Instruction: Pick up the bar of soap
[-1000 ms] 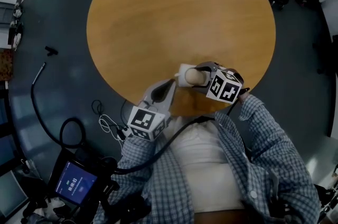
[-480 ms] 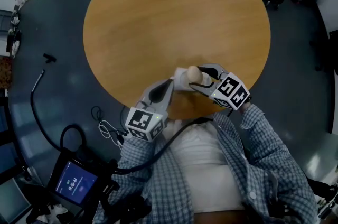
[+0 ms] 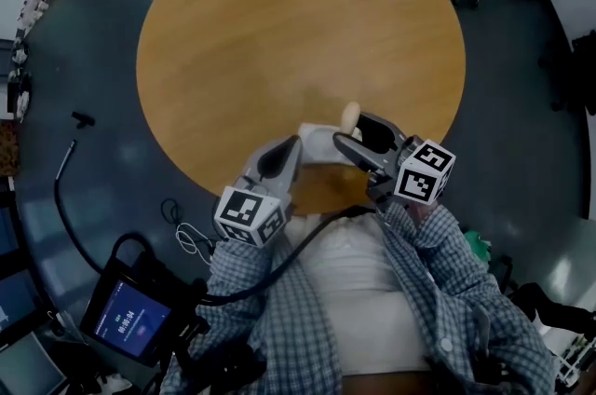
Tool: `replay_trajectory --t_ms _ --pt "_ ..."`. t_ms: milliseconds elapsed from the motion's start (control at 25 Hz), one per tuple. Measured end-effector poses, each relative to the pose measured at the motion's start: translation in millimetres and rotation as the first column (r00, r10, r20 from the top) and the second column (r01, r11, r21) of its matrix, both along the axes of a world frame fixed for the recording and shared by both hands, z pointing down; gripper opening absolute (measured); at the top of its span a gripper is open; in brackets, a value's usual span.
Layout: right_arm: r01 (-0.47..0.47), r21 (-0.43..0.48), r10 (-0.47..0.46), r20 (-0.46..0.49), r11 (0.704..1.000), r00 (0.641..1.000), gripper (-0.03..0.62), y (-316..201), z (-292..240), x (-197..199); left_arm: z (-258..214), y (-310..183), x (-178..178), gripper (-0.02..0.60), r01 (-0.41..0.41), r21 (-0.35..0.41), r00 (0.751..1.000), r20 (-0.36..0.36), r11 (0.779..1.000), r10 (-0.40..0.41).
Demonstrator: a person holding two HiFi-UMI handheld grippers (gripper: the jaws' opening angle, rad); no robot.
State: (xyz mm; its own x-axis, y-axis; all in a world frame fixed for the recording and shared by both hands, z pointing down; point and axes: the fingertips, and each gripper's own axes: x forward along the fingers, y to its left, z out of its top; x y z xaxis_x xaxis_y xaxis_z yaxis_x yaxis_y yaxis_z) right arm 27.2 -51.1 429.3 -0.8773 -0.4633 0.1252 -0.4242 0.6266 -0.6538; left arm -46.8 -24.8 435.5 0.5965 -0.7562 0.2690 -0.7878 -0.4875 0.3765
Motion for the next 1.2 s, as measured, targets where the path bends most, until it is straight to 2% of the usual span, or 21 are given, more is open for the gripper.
replay_trajectory --t_ms 320,560,1200 --pt "-0.053 -0.08 0.064 0.131 0.995 0.989 0.273 0.7 -3.7 9.0 -1.6 0.6 2.2 -0.002 -0.007 0.001 1.0 0.001 1.0 0.007" --pt "-0.067 -0.126 0.091 0.192 0.99 0.977 0.272 -5.4 -5.6 9.9 -1.4 -0.8 -0.6 -0.002 0.004 0.001 1.0 0.003 1.0 -0.004" --pt "-0.098 -0.182 0.139 0.228 0.978 0.964 0.27 -7.7 1.1 9.4 0.5 -0.3 -2.4 -0.002 0.005 0.001 1.0 0.004 1.0 -0.005"
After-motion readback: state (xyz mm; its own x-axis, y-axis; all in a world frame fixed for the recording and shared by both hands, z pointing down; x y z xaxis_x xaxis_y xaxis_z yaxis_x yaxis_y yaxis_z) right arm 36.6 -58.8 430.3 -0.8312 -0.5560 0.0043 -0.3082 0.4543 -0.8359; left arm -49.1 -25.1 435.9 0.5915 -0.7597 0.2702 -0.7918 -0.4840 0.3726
